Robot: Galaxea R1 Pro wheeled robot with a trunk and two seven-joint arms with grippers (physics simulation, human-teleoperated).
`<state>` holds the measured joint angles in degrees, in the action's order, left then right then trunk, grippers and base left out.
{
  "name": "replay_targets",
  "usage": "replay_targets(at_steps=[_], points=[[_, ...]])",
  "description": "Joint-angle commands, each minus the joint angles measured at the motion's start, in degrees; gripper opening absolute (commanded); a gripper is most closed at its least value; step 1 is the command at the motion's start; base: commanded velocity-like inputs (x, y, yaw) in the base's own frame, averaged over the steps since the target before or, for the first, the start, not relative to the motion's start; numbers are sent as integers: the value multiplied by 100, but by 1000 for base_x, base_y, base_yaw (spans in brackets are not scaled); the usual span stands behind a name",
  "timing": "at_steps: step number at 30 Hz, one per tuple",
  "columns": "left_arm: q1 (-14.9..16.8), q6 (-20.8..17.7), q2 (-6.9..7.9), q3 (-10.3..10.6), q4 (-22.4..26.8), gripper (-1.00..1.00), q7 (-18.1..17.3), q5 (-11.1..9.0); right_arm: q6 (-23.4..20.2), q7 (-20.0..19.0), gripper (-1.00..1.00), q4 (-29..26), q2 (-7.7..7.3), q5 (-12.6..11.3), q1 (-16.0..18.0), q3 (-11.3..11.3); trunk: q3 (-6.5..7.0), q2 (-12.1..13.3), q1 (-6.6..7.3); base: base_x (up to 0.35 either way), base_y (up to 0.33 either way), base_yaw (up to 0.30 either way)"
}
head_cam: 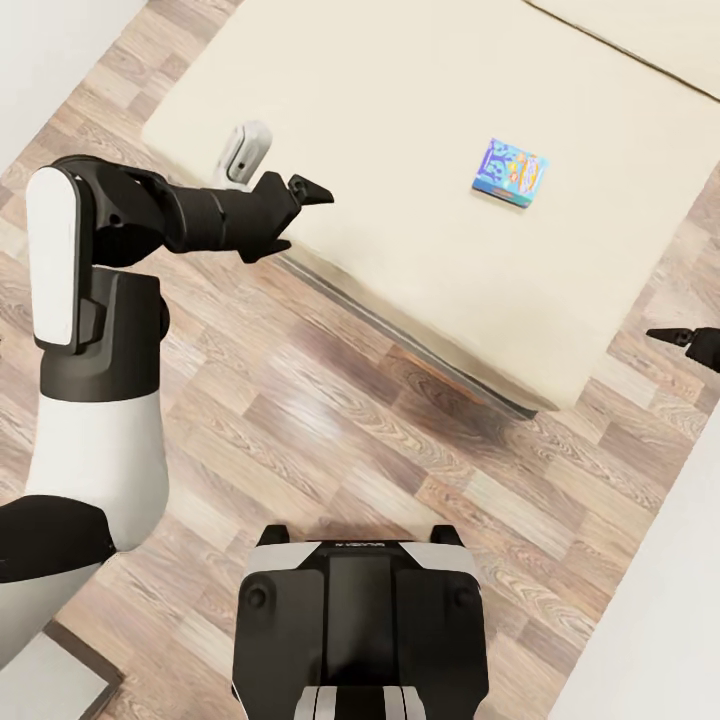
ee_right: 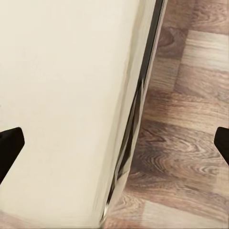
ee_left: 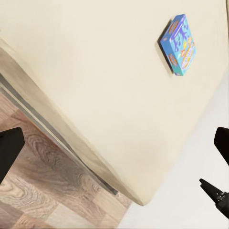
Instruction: Put all the toys in the child's room - the three board games (two on the bed and one on the table), the two jigsaw puzzles on the table, and the tennis ball on the table - inside the toy box on the table in the child's room.
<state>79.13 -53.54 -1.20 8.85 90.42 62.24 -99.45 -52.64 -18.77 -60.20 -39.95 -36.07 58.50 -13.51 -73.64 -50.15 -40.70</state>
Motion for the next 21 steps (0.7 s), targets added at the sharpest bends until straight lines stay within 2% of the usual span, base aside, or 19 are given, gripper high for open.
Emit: replay_targets(at_steps=[1, 8, 21], points=[[0, -16, -2, -3, -1, 100, 59, -49, -31, -46, 100, -4, -1, 40, -16, -10, -3, -4, -2, 94, 325, -110], [-8, -16, 4, 1, -12, 100, 60, -49, -31, -113, 100, -14, -2, 29, -165, -11, -4, -4, -2, 95, 328, -55], [-16, -22, -5, 21, -18, 100, 53, -33, -27, -949, 100, -24, -15, 58, -379, -75, -3, -4, -2, 149, 316, -19]])
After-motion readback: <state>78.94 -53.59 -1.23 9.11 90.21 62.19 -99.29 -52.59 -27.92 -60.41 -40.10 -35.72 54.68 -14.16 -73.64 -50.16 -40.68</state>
